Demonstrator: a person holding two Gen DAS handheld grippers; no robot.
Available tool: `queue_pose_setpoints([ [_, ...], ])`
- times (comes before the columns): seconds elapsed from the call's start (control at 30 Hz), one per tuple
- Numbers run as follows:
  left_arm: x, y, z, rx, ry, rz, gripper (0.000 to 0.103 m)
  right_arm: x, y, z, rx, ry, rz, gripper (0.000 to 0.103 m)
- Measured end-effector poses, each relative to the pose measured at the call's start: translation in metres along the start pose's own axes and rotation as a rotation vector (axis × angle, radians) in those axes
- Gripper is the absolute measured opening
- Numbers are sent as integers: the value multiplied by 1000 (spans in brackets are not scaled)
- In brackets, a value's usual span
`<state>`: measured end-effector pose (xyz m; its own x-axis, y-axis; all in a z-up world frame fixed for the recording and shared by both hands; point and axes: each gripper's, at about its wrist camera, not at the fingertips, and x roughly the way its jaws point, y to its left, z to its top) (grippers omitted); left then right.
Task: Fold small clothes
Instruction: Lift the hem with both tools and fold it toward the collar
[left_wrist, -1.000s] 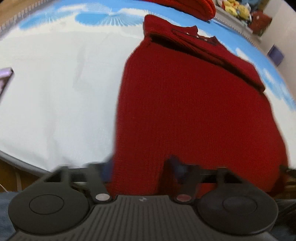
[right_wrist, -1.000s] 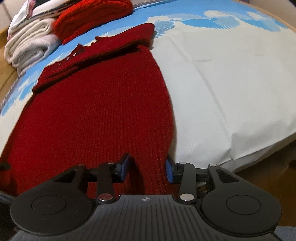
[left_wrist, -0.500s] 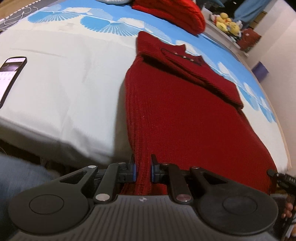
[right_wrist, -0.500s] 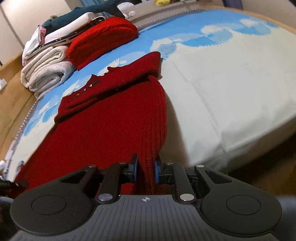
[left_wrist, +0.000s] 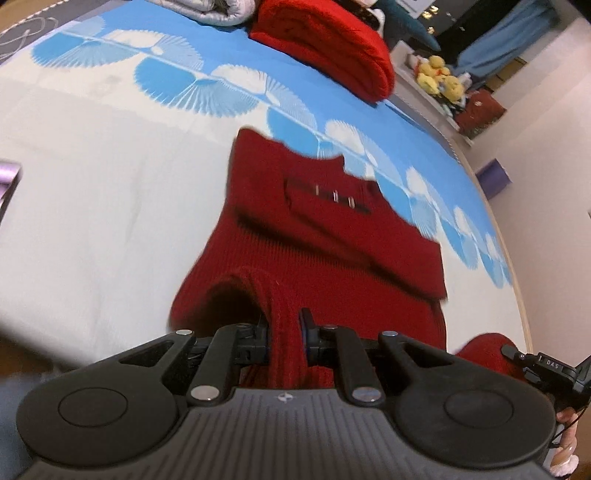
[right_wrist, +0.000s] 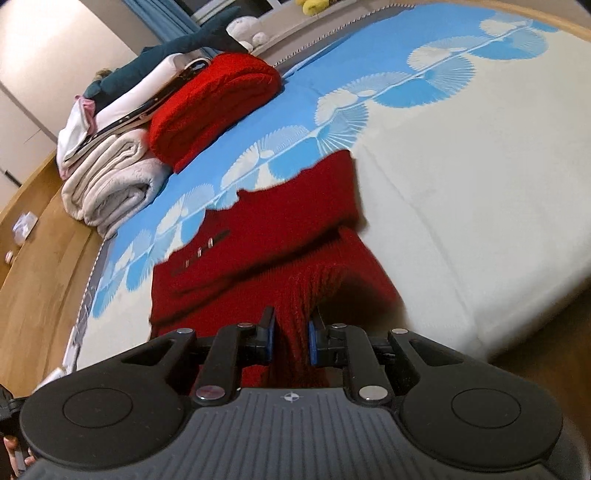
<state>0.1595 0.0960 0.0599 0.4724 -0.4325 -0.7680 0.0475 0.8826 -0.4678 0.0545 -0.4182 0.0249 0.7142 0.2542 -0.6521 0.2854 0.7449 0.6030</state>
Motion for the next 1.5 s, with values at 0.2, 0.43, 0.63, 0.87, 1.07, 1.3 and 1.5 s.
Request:
queue_pose_setpoints([
  [0.2,122,-5,146,-82,-64,310,55,136,-4,115,280,-62,-196,41],
  [0.43,135,25,165,-173,-109,361,90,160,-28,101,328,-120,-153,80],
  [0.63,119,16,113,-140,-99,309,90,117,-26,93,255,-300,-249,81],
  [0.87,146,17,100,-16,-133,309,90,135,-29,79,186,-264,-209,82],
  [1.07,173,29,117,-35,-77,264,90,196,-4,87,-26,-176,-329,79],
  [1.3,175,27,128,-57,-95,194,47,213,14,90,-93,-155,-406,31],
  [1.5,186,22,126,-11,-107,252,17,216,14,84,-166,-134,-451,15],
])
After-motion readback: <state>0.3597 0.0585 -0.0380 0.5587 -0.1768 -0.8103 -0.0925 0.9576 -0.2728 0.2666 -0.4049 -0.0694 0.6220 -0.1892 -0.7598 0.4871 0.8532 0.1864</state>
